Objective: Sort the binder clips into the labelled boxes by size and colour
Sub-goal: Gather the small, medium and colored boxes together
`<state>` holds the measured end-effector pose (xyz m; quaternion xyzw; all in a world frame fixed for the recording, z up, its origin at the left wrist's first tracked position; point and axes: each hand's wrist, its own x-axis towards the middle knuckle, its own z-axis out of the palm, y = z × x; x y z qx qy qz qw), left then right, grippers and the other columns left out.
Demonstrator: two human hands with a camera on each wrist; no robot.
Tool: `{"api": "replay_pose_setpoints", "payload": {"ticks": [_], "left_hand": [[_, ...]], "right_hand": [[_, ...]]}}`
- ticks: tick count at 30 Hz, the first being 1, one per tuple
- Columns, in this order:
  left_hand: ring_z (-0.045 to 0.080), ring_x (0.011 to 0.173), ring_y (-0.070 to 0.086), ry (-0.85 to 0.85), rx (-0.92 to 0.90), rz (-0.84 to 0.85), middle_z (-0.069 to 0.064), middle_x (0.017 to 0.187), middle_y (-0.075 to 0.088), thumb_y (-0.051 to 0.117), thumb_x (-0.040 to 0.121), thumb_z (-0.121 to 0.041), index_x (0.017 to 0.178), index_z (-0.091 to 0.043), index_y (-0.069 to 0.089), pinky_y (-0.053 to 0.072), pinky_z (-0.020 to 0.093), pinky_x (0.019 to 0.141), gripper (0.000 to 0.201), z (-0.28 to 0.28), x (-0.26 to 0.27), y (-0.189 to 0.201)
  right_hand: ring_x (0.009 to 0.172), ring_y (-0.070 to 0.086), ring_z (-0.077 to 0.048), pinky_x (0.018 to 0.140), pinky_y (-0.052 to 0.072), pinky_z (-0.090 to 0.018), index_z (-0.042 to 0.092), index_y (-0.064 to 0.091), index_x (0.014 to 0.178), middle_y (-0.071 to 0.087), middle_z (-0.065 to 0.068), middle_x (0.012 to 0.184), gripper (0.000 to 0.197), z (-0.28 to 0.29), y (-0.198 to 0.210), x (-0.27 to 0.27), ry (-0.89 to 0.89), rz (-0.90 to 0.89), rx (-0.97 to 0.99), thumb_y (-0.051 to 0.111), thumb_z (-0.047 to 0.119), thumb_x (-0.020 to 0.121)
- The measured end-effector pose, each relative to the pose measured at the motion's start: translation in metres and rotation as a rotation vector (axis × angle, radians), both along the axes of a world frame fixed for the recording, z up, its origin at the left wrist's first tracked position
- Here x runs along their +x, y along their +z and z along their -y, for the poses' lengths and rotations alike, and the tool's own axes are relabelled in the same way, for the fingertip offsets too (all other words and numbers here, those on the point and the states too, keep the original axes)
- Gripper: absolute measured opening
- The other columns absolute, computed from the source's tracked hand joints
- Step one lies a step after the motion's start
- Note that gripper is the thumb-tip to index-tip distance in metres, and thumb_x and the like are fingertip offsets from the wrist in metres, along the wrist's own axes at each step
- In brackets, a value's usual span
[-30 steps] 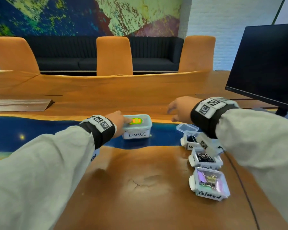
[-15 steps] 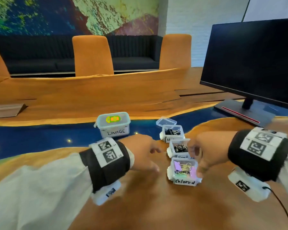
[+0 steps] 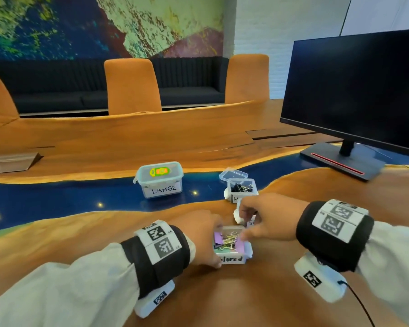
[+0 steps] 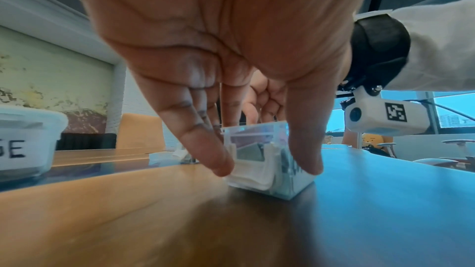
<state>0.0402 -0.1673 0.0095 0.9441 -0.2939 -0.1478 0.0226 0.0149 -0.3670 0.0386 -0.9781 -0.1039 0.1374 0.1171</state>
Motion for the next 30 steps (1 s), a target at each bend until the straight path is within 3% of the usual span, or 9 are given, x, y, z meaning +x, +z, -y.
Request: {"api": "replay_pose_setpoints", "payload": {"ticks": [5, 11, 14, 16, 18, 20, 22, 25, 30], "left_hand": [[0.014, 0.111, 0.058, 0.087, 0.040, -0.022, -0.009, 0.128, 0.058, 0.082, 0.074, -0.050, 0.137, -0.032, 0.050, 0.051, 0.033, 0.095, 0.073, -0.028, 0.020, 0.003], [0.017, 0.124, 0.054, 0.132, 0.094, 0.038, -0.007, 0.138, 0.054, 0.077, 0.080, -0.051, 0.148, -0.030, 0.043, 0.046, 0.032, 0.101, 0.079, -0.054, 0.046, 0.005], [0.018, 0.124, 0.054, 0.154, 0.102, 0.028, -0.007, 0.136, 0.055, 0.076, 0.080, -0.053, 0.147, -0.030, 0.043, 0.047, 0.036, 0.102, 0.078, -0.060, 0.055, 0.001], [0.018, 0.123, 0.055, 0.165, 0.096, 0.024, -0.007, 0.136, 0.055, 0.077, 0.079, -0.053, 0.146, -0.030, 0.043, 0.048, 0.036, 0.102, 0.078, -0.065, 0.060, -0.002], [0.017, 0.122, 0.055, 0.173, 0.084, 0.023, -0.007, 0.137, 0.055, 0.078, 0.078, -0.052, 0.146, -0.031, 0.043, 0.048, 0.036, 0.102, 0.079, -0.066, 0.063, -0.005], [0.017, 0.121, 0.056, 0.176, 0.086, 0.012, -0.008, 0.137, 0.055, 0.079, 0.077, -0.052, 0.146, -0.033, 0.043, 0.048, 0.036, 0.101, 0.079, -0.065, 0.065, -0.004], [0.017, 0.120, 0.057, 0.166, 0.098, 0.013, -0.008, 0.136, 0.057, 0.079, 0.077, -0.051, 0.146, -0.032, 0.044, 0.049, 0.036, 0.100, 0.079, -0.064, 0.066, -0.004], [0.018, 0.121, 0.057, 0.157, 0.105, 0.024, -0.008, 0.136, 0.058, 0.080, 0.076, -0.051, 0.146, -0.032, 0.044, 0.050, 0.038, 0.100, 0.080, -0.062, 0.067, -0.003], [0.018, 0.121, 0.057, 0.151, 0.109, 0.024, -0.007, 0.134, 0.059, 0.080, 0.077, -0.050, 0.147, -0.030, 0.045, 0.049, 0.037, 0.102, 0.081, -0.061, 0.067, -0.004]], "right_hand": [[0.090, 0.062, -0.011, 0.081, 0.052, -0.029, 0.031, 0.062, 0.097, 0.064, 0.011, 0.097, 0.008, 0.022, 0.014, 0.060, -0.118, 0.212, -0.017, 0.055, 0.034, 0.098], [0.113, 0.062, -0.023, 0.089, 0.048, -0.029, 0.029, 0.068, 0.109, 0.065, 0.001, 0.125, 0.026, 0.049, 0.014, 0.158, -0.205, 0.132, -0.203, 0.054, 0.012, 0.095], [0.123, 0.056, -0.021, 0.089, 0.044, -0.021, 0.026, 0.060, 0.136, 0.055, 0.001, 0.141, 0.055, 0.052, 0.011, 0.176, -0.136, -0.011, -0.264, 0.045, -0.006, 0.095], [0.098, 0.061, -0.015, 0.067, 0.049, -0.013, 0.033, 0.051, 0.144, 0.052, 0.001, 0.145, 0.069, 0.046, 0.005, 0.183, -0.098, -0.110, -0.369, 0.039, -0.013, 0.094], [0.075, 0.053, -0.012, 0.048, 0.041, -0.016, 0.031, 0.051, 0.144, 0.056, -0.005, 0.140, 0.058, 0.048, -0.004, 0.191, -0.133, -0.157, -0.425, 0.042, -0.004, 0.099], [0.083, 0.055, -0.020, 0.049, 0.042, -0.019, 0.018, 0.055, 0.140, 0.061, -0.009, 0.128, 0.039, 0.056, -0.011, 0.191, -0.185, -0.190, -0.432, 0.046, 0.012, 0.103], [0.101, 0.061, -0.025, 0.068, 0.048, -0.024, 0.014, 0.065, 0.130, 0.064, -0.009, 0.130, 0.032, 0.068, -0.016, 0.191, -0.222, -0.155, -0.389, 0.054, 0.014, 0.100], [0.097, 0.062, -0.020, 0.083, 0.050, -0.030, 0.016, 0.073, 0.117, 0.070, -0.003, 0.117, 0.026, 0.081, -0.019, 0.181, -0.244, -0.066, -0.385, 0.065, 0.027, 0.094], [0.123, 0.056, -0.020, 0.103, 0.042, -0.035, 0.029, 0.061, 0.134, 0.059, 0.003, 0.138, 0.045, 0.087, -0.028, 0.168, -0.209, -0.046, -0.361, 0.059, 0.050, 0.095]]}}
